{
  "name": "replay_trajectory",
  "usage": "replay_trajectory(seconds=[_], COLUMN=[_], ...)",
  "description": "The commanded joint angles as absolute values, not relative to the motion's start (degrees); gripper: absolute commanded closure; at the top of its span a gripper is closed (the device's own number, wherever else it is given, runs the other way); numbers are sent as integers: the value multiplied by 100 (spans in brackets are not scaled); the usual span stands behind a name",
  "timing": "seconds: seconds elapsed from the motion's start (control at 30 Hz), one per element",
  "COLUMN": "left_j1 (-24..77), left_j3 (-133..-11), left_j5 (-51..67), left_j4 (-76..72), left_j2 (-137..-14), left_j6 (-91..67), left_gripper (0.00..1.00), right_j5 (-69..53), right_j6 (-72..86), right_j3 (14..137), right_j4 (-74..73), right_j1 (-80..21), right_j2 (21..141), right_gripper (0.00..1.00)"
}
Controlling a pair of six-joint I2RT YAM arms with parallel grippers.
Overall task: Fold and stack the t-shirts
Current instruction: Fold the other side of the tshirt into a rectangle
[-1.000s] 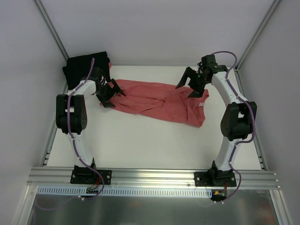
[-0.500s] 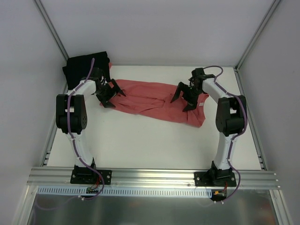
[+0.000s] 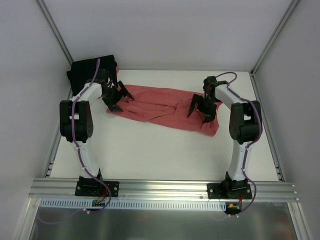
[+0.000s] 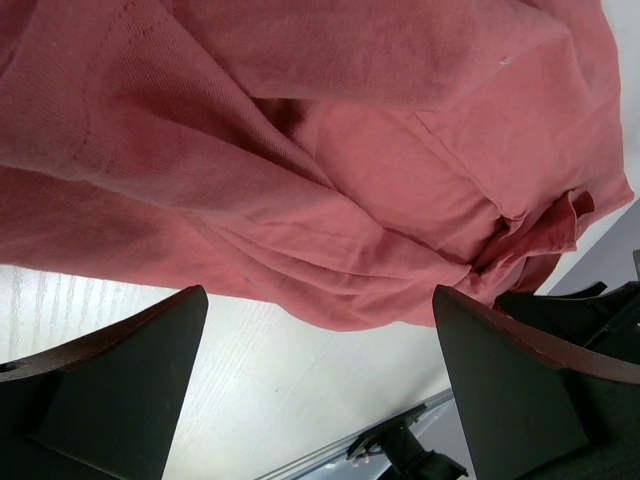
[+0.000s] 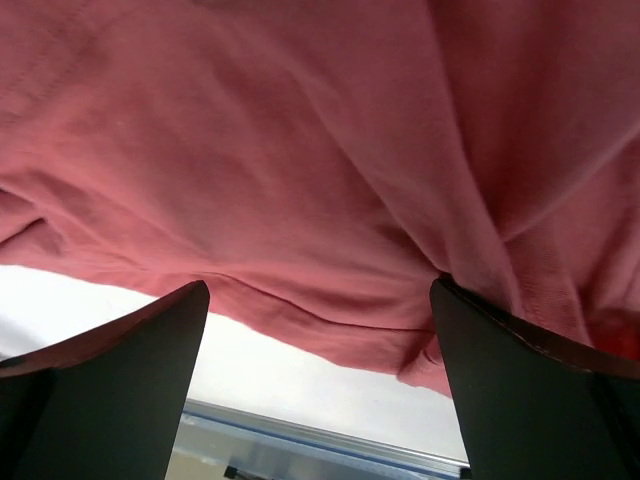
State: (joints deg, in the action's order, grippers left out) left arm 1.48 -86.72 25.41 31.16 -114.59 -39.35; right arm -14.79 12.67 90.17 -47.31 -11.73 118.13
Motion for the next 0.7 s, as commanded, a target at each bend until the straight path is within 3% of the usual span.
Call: replay_trajectory(seconds=[0.0,0.2,0.67], left_j1=[167,167,527], left_j3=[-8894,-8860,-9308], left_j5=[2566,2417,528], left_j4=[3374,3569,3481], left_j2=[-11575,-11725,-11856], left_j6=[-3762,-3657,-2461], left_gripper=[1,1,1], right_j5=[-844,-809,-932], right_j6=[950,923,914], right_j3=[9009,8745,8692], right_j4=[-5124,-5098,-5115], right_j1=[-1160,-1125,-1116], right_j2=[11514,11496,11452], right_gripper=[0,0,1])
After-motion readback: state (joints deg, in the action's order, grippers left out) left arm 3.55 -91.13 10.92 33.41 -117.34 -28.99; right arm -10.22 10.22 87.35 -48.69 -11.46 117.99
